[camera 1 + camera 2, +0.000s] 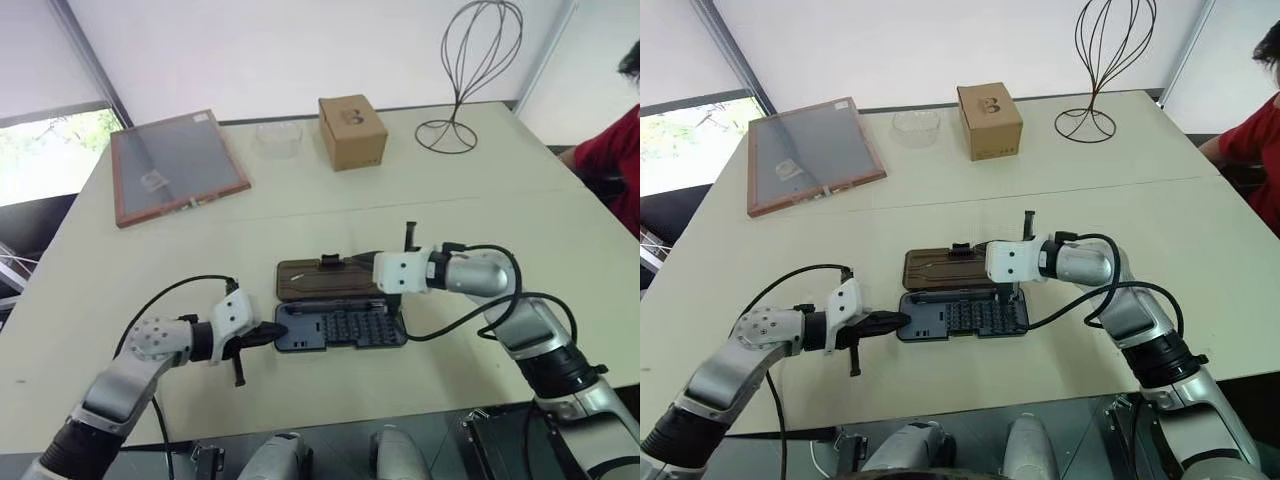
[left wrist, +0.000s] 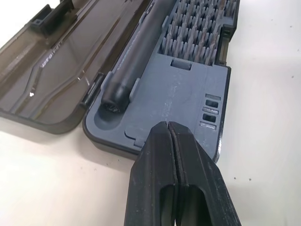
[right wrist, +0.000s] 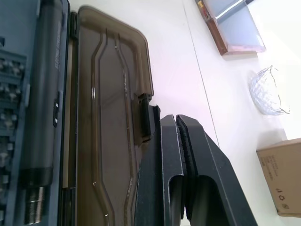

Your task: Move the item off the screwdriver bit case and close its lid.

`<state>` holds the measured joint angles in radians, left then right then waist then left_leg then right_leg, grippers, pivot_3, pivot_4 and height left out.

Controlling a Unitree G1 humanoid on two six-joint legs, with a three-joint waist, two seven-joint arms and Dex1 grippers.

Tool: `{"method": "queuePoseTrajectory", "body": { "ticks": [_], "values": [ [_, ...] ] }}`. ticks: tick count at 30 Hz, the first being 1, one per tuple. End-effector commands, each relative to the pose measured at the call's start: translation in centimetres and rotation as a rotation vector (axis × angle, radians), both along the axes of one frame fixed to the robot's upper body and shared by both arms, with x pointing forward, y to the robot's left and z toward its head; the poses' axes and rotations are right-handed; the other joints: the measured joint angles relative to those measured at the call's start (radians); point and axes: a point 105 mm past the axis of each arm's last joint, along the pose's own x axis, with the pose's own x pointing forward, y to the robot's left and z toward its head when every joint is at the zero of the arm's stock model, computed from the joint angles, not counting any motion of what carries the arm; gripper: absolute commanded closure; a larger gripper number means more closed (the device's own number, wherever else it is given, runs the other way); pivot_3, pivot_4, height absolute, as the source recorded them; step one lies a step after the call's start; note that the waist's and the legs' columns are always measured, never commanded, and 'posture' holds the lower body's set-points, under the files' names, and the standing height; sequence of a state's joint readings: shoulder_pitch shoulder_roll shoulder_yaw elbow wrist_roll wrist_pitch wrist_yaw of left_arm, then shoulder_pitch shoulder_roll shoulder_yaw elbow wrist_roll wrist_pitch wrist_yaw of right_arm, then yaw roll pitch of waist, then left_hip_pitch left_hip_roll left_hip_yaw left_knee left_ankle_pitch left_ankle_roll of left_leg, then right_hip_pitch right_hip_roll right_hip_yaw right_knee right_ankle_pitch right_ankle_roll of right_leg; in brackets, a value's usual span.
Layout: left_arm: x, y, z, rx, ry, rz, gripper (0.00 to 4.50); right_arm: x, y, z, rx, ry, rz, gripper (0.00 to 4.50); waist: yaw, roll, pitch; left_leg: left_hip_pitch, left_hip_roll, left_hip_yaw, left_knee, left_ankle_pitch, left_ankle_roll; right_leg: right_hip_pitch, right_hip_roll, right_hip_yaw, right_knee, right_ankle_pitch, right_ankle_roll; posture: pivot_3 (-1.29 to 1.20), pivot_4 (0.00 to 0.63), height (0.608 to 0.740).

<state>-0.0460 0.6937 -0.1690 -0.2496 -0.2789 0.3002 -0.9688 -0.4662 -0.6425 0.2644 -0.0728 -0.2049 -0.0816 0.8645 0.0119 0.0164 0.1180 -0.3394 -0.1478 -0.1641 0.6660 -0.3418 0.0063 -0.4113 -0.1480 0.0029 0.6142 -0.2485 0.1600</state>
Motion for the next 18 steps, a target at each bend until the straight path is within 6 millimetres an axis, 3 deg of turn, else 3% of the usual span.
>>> {"method": "queuePoseTrajectory", "body": {
  "ticks": [1, 3, 5, 9, 18],
  "values": [
    [-1.0, 1.2, -3.1, 0.090, 0.113, 0.020, 4.50, 2.5, -0.5, 2.9, 0.260, 0.147, -0.146, 4.48, -0.003, -0.001, 0.001, 0.000, 0.000, 0.000, 0.000, 0.000, 0.000, 0.000, 0.000, 0.000, 0.000, 0.000, 0.000, 0.00, 0.150, 0.740],
    [-1.1, 1.1, -3.2, 0.096, 0.106, 0.013, 4.50, 3.8, -0.7, 3.9, 0.347, 0.224, -0.204, 4.48, -0.003, 0.001, 0.002, 0.000, 0.001, 0.000, 0.000, 0.000, 0.000, 0.000, 0.000, 0.000, 0.000, 0.000, -0.001, 0.00, 0.150, 0.740],
    [-1.0, 1.1, -3.2, 0.118, 0.085, -0.002, 4.50, 5.2, -1.0, 4.1, 0.347, 0.286, -0.266, 3.63, -0.001, 0.001, 0.002, 0.000, 0.000, 0.000, 0.000, 0.000, 0.000, 0.000, 0.000, 0.000, 0.000, -0.001, -0.001, 0.00, 0.150, 0.740],
    [-0.7, 1.0, -3.4, 0.173, 0.031, -0.029, 4.50, 7.0, -1.3, 3.6, 0.280, 0.413, -0.346, 1.48, 0.000, 0.001, 0.002, 0.000, 0.000, -0.001, -0.001, 0.000, 0.000, 0.000, 0.000, -0.001, 0.000, -0.001, -0.001, 0.00, 0.150, 0.740],
    [-0.1, 0.5, -3.6, 0.204, -0.026, -0.023, 4.50, 7.0, -1.0, 0.3, 0.140, 0.720, -0.319, 1.48, -0.003, 0.002, 0.003, -0.001, 0.000, -0.001, -0.001, 0.000, 0.000, 0.000, -0.001, -0.001, -0.001, -0.001, -0.001, 0.00, 0.150, 0.740]
  ]
}}
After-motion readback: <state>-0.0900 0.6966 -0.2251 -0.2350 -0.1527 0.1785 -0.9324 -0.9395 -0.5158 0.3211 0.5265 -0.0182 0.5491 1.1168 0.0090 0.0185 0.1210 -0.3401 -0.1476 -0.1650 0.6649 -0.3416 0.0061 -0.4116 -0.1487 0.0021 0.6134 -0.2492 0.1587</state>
